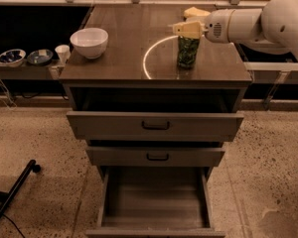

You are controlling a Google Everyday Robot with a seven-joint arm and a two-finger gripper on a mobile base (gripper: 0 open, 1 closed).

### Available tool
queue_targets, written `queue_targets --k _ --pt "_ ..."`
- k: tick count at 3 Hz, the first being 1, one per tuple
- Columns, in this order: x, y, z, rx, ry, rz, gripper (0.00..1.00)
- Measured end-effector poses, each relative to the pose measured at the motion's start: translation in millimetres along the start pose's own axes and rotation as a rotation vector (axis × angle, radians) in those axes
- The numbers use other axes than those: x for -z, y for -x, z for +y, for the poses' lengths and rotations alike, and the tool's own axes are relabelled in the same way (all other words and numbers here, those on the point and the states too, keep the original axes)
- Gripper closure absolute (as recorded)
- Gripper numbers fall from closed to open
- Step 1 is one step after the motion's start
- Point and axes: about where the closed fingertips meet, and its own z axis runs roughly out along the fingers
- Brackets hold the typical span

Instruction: Pick green can from bottom drawer and place on counter

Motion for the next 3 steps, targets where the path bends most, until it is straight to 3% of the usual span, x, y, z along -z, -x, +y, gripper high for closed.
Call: queue_targets --k 1,2,3 --pt "0.0 0.0 0.0 0.000 0.000 0.000 0.00" --pt "27.0 4.8 -10.6 0.111 -0.032 0.004 0.00" --pt "92.9 13.3 -28.1 0.295 -0.066 0.019 0.00"
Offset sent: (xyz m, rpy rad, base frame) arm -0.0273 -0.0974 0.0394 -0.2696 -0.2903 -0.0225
